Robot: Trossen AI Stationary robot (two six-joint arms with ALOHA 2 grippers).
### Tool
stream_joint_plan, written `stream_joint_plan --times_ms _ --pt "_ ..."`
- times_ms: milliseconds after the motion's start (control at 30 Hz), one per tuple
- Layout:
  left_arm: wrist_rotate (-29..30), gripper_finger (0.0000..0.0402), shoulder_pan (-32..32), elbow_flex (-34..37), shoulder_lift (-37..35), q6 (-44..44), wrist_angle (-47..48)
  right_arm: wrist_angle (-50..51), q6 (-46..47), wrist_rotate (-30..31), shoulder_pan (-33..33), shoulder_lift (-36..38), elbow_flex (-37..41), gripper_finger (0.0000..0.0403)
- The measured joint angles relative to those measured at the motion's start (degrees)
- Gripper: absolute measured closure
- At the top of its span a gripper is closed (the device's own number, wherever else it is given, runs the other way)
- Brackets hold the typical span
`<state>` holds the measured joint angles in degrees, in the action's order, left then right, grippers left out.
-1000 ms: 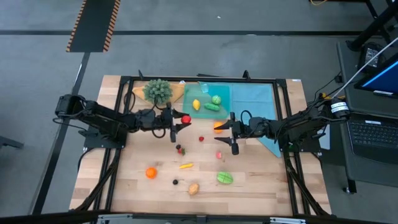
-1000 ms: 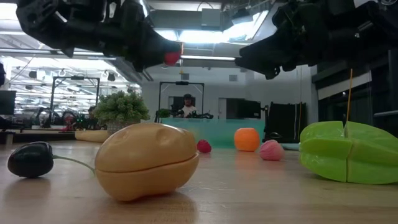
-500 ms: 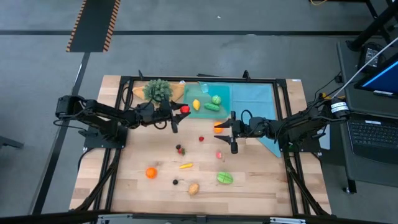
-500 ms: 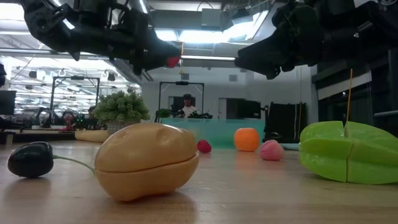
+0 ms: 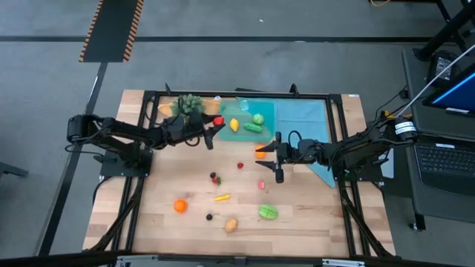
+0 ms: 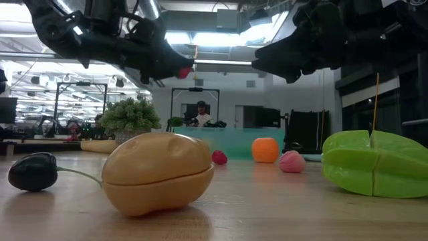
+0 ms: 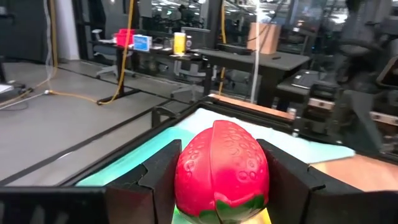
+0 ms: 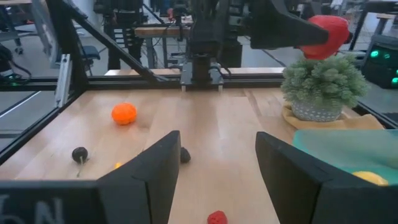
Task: Pick and placing Produce into tupperware
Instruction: Put the left strawberry into the blue bin
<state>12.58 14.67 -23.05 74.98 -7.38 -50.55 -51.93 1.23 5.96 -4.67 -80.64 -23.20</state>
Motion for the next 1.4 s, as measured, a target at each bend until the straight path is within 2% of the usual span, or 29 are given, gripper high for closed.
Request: stream_joint_plan --times_ms 133,333,567,733,1200,1400 --pt "-0.5 0.022 2.3 -2.5 0.2 0.0 4.7 -0.7 0.0 2.7 0.0 0.0 0.0 0.0192" --pt "-6.9 0.022 5.7 -8.3 5.9 1.7 5.7 -0.6 -0.1 5.0 0.0 0.0 0.0 0.0192" --pt "-8.8 0.022 8.2 -16.6 13.7 2.0 12.9 -0.2 0.0 5.1 0.0 0.0 0.0 0.0192" --pt "-8.8 0.022 8.6 -21.6 15.6 3.7 18.5 0.8 0.0 5.1 0.0 0.0 0.0 0.0192" --pt "-9.7 0.0218 10.7 -37.5 15.8 5.7 57.9 1.2 1.4 5.1 0.0 0.0 0.0 0.0192" --pt "-10.0 0.022 11.1 -42.3 15.7 7.6 67.2 1.2 1.4 5.1 0.0 0.0 0.0 0.0192"
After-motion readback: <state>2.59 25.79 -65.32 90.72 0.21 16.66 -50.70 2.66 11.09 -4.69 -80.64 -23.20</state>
